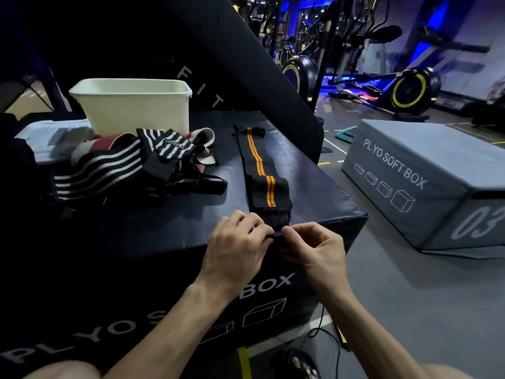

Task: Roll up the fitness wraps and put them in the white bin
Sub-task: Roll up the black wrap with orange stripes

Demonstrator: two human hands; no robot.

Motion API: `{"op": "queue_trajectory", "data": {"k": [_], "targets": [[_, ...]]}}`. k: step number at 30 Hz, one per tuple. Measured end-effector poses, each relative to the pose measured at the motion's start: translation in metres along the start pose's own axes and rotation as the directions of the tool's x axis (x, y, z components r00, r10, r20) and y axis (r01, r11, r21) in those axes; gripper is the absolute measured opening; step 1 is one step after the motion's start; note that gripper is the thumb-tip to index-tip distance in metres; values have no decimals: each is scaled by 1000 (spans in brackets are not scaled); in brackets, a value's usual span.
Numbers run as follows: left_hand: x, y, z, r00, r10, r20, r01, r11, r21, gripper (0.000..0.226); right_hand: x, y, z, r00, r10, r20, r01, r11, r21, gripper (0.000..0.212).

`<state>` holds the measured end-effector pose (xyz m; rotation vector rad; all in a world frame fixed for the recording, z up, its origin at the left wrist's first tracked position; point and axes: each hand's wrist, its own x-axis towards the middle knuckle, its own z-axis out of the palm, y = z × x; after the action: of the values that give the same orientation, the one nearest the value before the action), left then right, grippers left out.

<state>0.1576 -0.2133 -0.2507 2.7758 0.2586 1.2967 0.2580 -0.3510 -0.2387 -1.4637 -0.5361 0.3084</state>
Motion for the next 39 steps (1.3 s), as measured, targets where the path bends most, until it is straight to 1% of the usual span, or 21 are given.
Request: {"op": "queue_trajectory", "data": {"k": [5, 7, 10, 12, 15, 17, 20, 24, 27, 29, 31, 33, 34, 36, 39], "targets": [[1, 0, 1, 993, -113, -19, 110, 987, -115, 14, -6, 0, -3, 1000, -6, 16, 6, 1000, 12, 8], [1, 3, 2, 992, -123, -30, 119, 986, -113, 15, -6, 2, -3, 999, -36, -1, 35, 998, -44, 7], [2, 7, 3, 993, -115, -36, 112, 990, -89, 20, -5, 4, -2, 993, -118, -2, 117, 983, -143, 10], [3, 6, 3, 993, -110, -40, 107, 991, -74, 21, -7, 5, 1, 995, -99, -13, 97, 991, -94, 12], [3, 6, 2, 994, -105, -36, 102, 992, -71, 18, -8, 2, 4, 999, -1, -36, 3, 998, 57, 15], [2, 6, 3, 995, -96, -40, 93, 993, -74, 16, -8, 2, 4, 997, 32, -64, -25, 994, 105, 14], [2, 6, 3, 995, -82, -55, 78, 994, -75, 18, -6, 3, 3, 996, 23, -85, -15, 996, 91, 12], [1, 4, 3, 998, -56, -38, 54, 996, -65, 20, -7, 3, 1, 999, 12, -48, -9, 998, 55, 9], [5, -1, 1, 999, -35, 9, 35, 996, -86, 10, -5, 5, -4, 999, -14, -34, 12, 999, -46, 8], [12, -2, -2, 998, -30, 49, 35, 994, -107, 10, -2, 6, -8, 995, -103, -13, 98, 975, -201, 9], [17, -3, -6, 993, -41, 114, 55, 991, -124, 8, 1, 4, -13, 970, -238, 39, 234, 887, -399, 11], [22, -3, -9, 982, -56, 181, 82, 987, -138, 9, 5, -1, -16, 931, -339, 138, 358, 769, -529, 10], [25, -4, -10, 972, -72, 222, 107, 983, -152, 8, 6, -2, -18, 915, -361, 178, 396, 728, -559, 7], [31, -8, -12, 943, -116, 311, 181, 965, -188, 9, 12, -3, -19, 901, -372, 222, 428, 684, -590, 2], [41, -15, -15, 903, -143, 406, 262, 931, -256, 8, 21, -1, -18, 903, -365, 226, 421, 650, -633, 7]]}}
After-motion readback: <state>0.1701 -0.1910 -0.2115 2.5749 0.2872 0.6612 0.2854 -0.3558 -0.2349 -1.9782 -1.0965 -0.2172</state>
